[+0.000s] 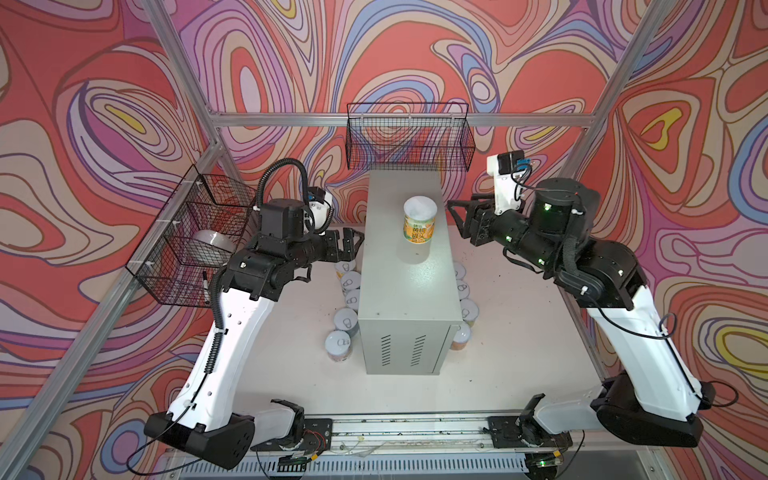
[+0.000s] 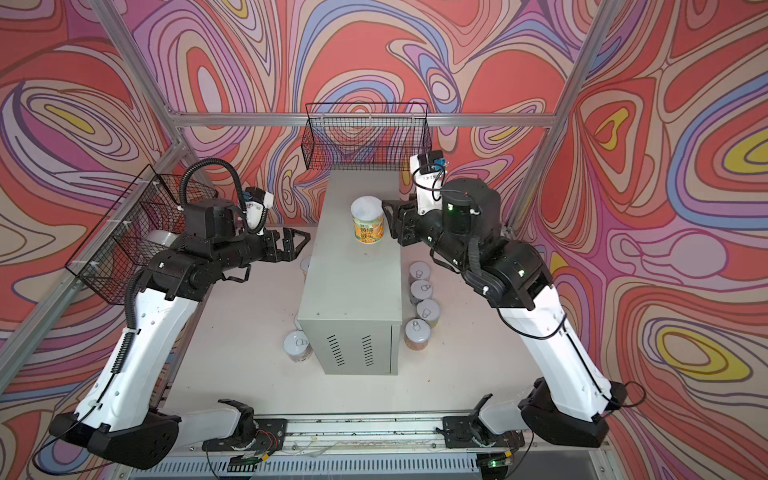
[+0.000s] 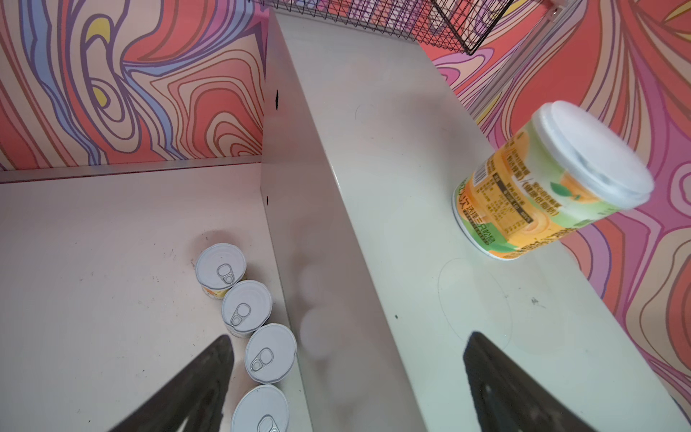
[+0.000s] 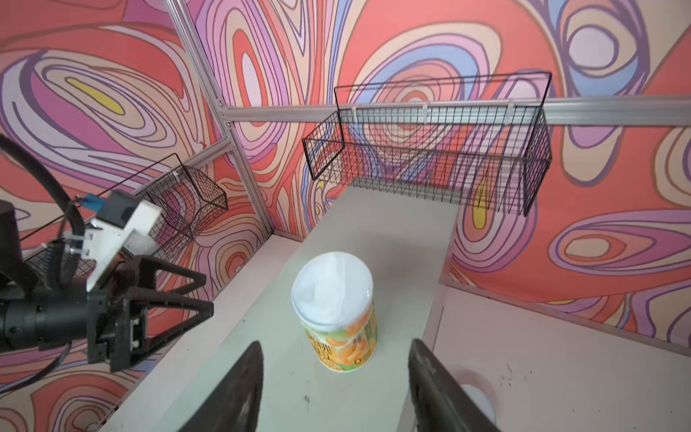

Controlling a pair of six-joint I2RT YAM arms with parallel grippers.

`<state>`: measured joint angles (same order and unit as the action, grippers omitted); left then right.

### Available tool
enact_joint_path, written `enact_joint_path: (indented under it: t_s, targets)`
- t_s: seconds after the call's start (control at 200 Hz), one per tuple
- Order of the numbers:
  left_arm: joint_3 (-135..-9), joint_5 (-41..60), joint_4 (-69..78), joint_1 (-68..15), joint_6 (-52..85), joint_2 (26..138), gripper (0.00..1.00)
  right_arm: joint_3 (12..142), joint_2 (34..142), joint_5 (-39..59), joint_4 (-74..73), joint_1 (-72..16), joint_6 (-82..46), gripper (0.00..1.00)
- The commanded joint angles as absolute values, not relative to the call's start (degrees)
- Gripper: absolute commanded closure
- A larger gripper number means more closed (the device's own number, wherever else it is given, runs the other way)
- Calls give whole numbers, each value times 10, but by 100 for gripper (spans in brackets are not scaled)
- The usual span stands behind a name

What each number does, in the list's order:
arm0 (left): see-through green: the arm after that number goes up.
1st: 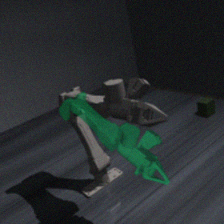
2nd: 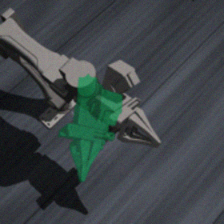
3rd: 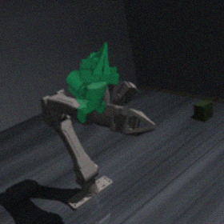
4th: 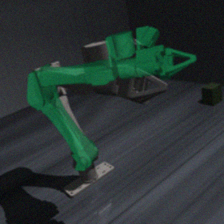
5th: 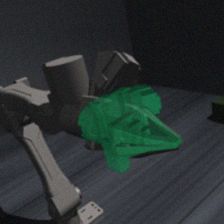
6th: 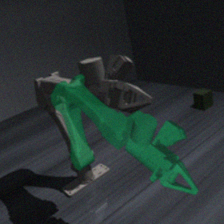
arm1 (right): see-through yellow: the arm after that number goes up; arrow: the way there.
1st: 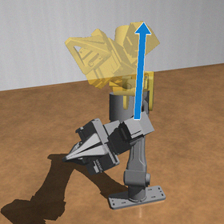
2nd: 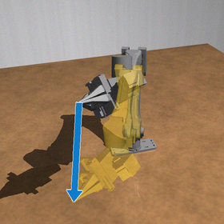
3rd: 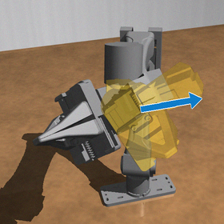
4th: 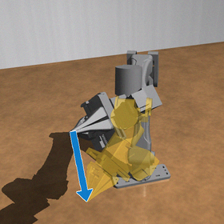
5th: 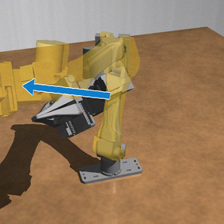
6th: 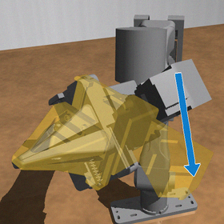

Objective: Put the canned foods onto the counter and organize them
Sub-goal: 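Regrasp the tall can with the right gripper and slide it farther along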

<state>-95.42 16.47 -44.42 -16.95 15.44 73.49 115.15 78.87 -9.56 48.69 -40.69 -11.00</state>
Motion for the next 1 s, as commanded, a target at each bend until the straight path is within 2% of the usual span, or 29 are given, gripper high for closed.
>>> enact_joint_path:
  t_s: [0.0, 0.14, 0.396, 0.997]
  targets:
    - [-954, 173, -408, -173, 172, 730, 4, 1085, 775, -78, 476, -415, -132, 37]
    - [-952, 172, -394, -173, 180, 734, 4, 1018, 763, -65, 444, -419, -148, 36]
    - [-936, 171, -378, -173, 188, 730, 5, 975, 782, -68, 386, -419, -147, 33]
    - [-916, 166, -368, -172, 185, 739, 5, 1094, 922, -151, 379, -418, -121, 38]
